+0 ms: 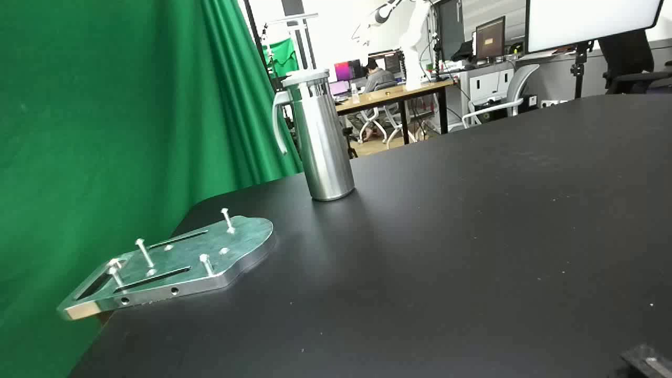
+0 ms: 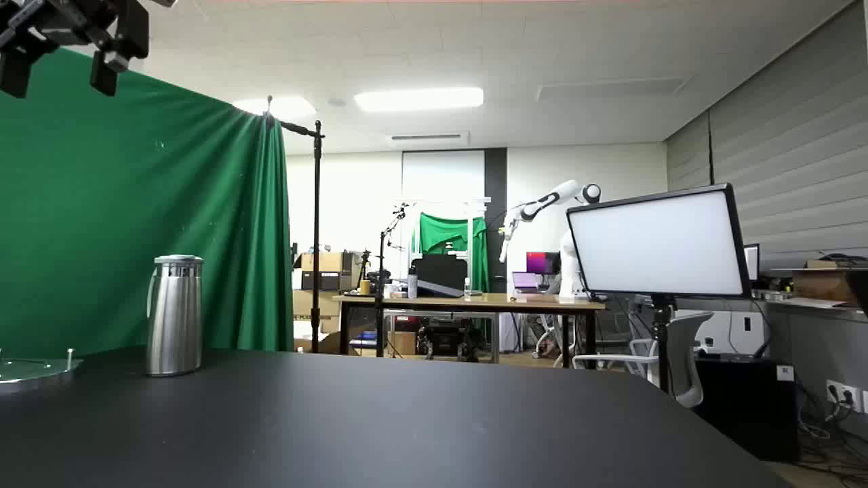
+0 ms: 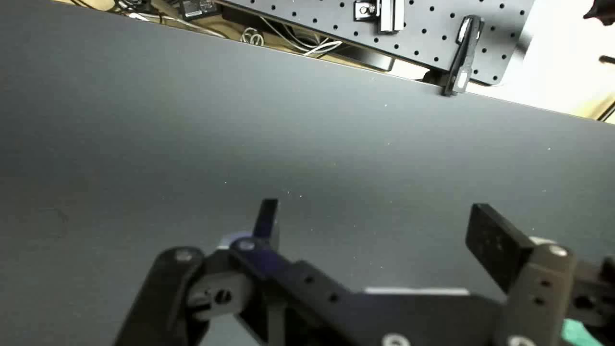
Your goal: Press down on the top of the grey flask
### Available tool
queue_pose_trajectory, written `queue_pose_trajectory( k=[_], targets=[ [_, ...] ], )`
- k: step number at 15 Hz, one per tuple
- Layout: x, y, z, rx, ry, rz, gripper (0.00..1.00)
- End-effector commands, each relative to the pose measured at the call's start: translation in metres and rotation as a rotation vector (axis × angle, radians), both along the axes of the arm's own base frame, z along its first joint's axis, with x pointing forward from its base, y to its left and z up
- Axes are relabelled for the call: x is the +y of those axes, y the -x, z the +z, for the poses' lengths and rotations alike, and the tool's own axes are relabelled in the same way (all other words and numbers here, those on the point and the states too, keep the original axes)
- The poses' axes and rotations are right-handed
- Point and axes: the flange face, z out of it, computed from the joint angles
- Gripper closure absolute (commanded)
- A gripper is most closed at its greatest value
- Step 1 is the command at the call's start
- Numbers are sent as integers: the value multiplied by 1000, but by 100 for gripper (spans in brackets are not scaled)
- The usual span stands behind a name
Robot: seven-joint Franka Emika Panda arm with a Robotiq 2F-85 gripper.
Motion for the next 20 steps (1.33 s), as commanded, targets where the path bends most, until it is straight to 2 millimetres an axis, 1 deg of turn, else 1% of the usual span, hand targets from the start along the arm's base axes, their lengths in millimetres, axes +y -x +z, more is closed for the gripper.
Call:
queue_pose_trajectory(
  k=[1, 10, 11, 13, 15, 19, 20],
  targets=[
    [0, 0, 1, 0, 0, 0, 0],
    [0, 0, 1, 0, 0, 0, 0],
    [0, -4, 0, -5, -4, 10, 0],
    [0, -20, 1, -19, 3, 14, 0],
    [3, -43, 0, -42, -1, 31, 0],
    [12, -101, -8, -66, -24, 71, 0],
    [16, -116, -10, -74, -25, 82, 25]
  ],
)
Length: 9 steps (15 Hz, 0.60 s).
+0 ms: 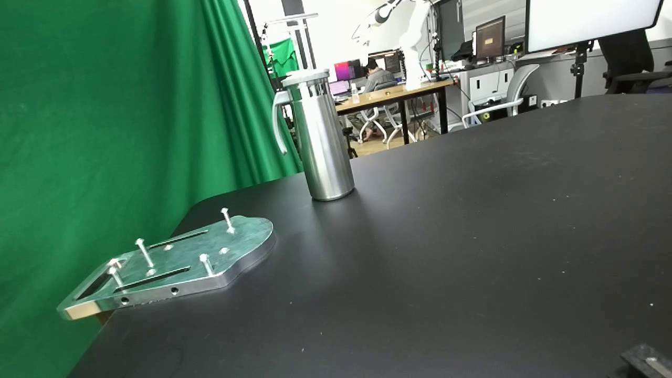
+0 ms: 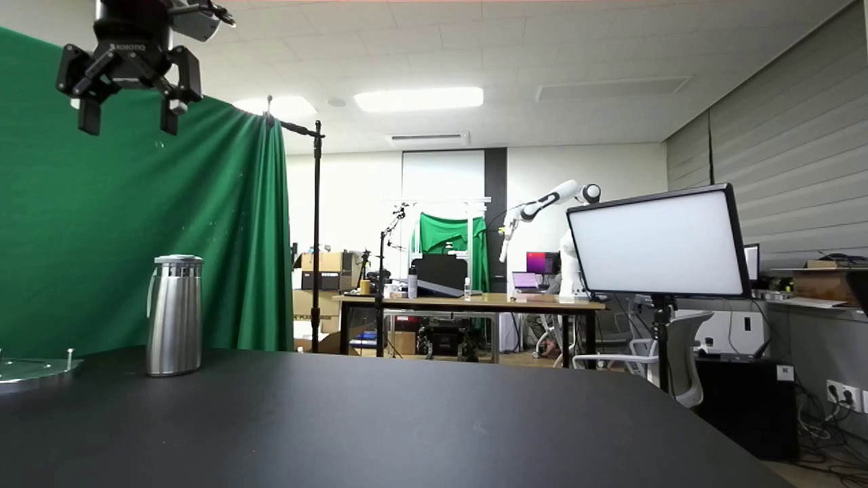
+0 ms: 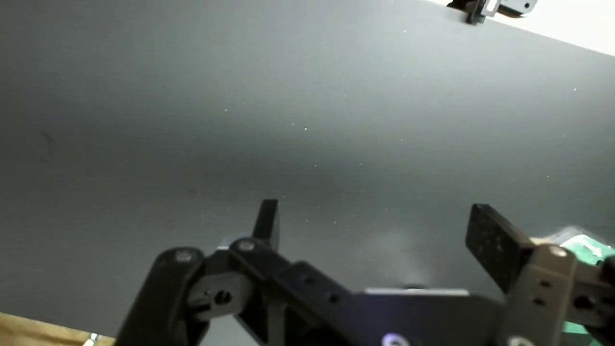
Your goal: Press down on the top of the grey flask
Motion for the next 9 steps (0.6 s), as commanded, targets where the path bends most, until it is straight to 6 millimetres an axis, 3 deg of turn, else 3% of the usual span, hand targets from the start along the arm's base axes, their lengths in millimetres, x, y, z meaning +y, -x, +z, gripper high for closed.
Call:
queue_pose_trajectory(
  k=[1, 4, 9],
  targets=[
    [13, -63, 1, -5, -1, 30, 26],
    [37, -111, 2, -32, -22, 44, 49],
    [90, -170, -1, -31, -51, 106, 81]
  ],
)
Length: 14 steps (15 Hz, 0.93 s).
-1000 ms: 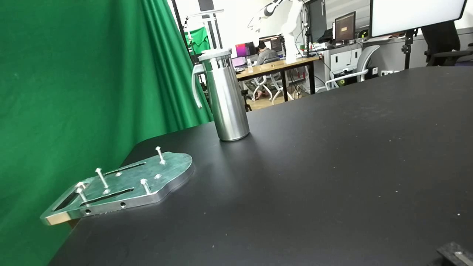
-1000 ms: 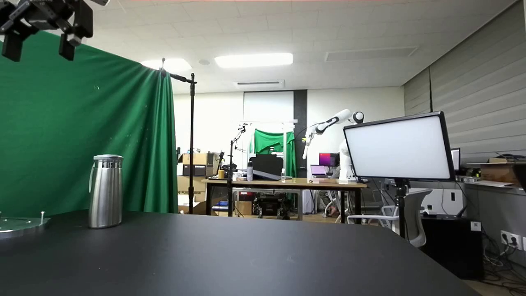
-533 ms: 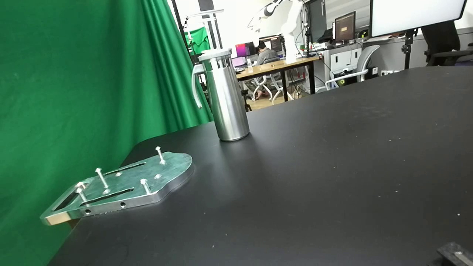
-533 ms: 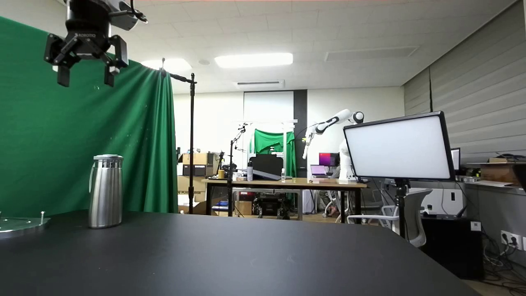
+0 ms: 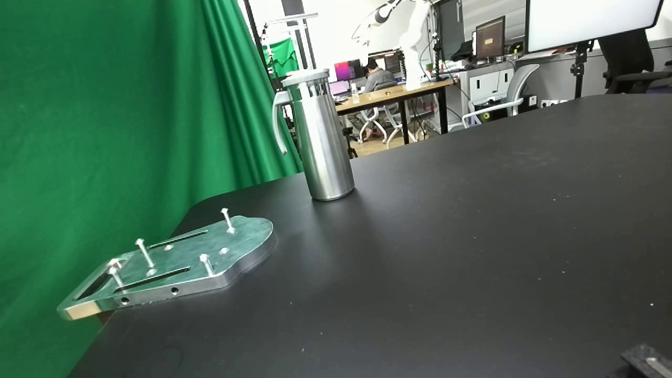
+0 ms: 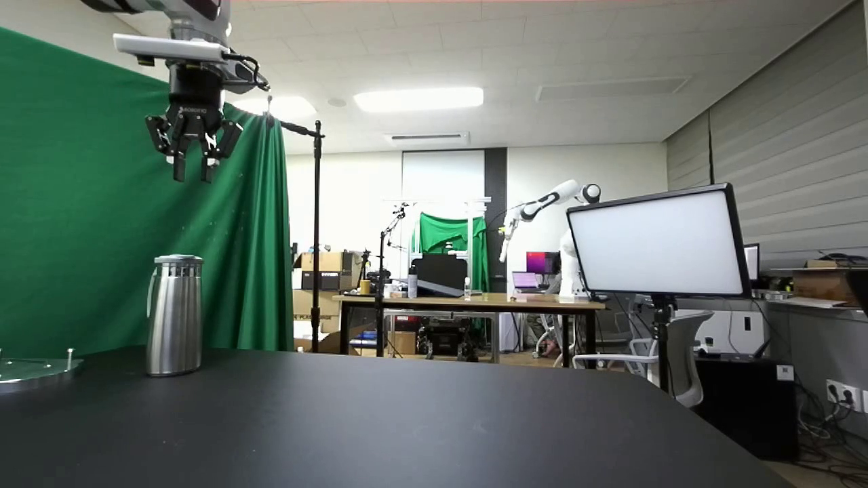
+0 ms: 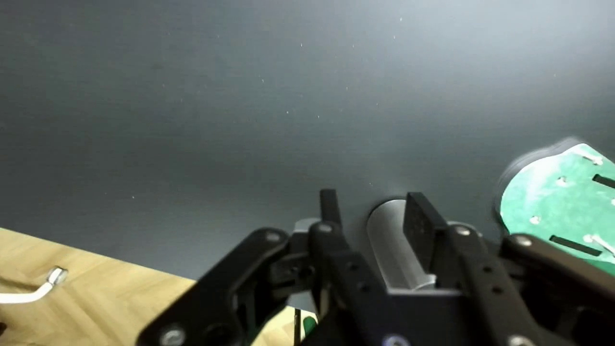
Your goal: Press down on the top of the grey flask
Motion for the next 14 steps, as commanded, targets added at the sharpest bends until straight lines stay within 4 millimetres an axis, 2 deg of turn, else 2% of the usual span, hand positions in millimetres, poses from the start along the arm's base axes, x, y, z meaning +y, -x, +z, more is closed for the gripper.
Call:
queue_pose_trajectory(
  k=[1, 3, 5, 7, 8, 10, 14],
  targets=[
    [46, -46, 5, 7, -5, 48, 90],
    [72, -61, 2, 5, 0, 85, 99],
    [97, -75, -4, -6, 18, 119, 100],
    [113, -87, -10, 10, 46, 144, 100],
    [100, -70, -13, -7, 25, 156, 99],
    [112, -80, -19, 5, 34, 171, 99],
    [113, -86, -18, 9, 33, 169, 99]
  ],
)
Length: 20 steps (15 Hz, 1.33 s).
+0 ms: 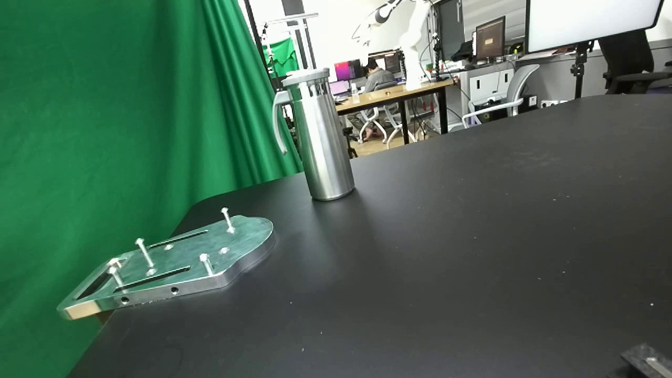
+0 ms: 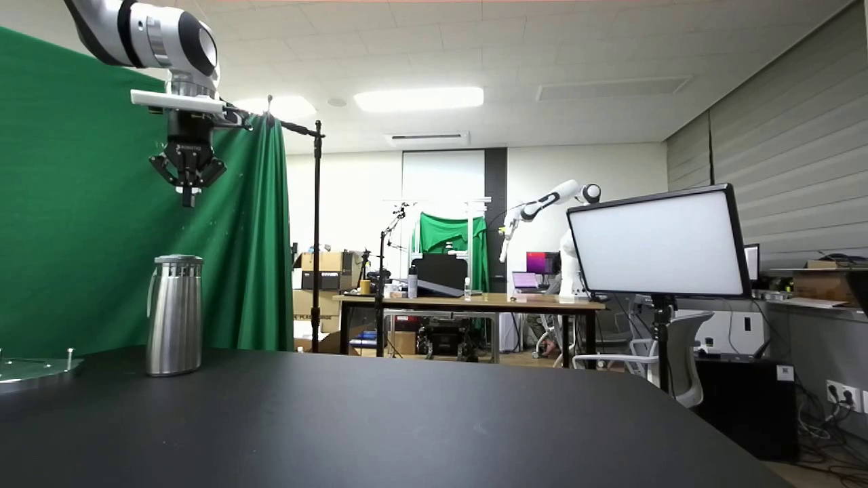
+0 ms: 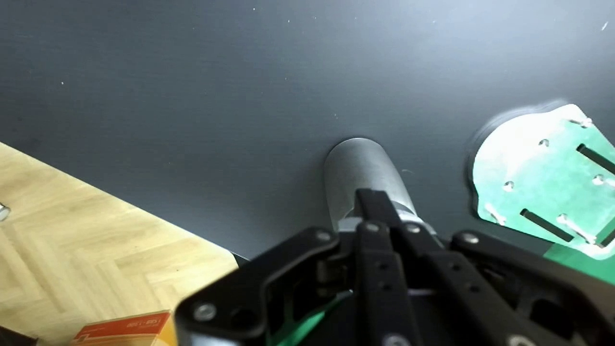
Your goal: Press down on the top of the grey flask
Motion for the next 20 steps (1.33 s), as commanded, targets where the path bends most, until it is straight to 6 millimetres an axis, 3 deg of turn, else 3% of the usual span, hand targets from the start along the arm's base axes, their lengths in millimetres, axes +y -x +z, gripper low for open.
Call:
queue_pose_trajectory(
  k=[1, 3, 11, 20],
  targets=[
    [1, -1, 2, 0, 0, 0, 99],
    [5, -7, 0, -2, -2, 11, 100],
    [58, -45, -20, -51, -62, 79, 100],
    [82, -55, -62, -19, -62, 106, 100]
  ],
)
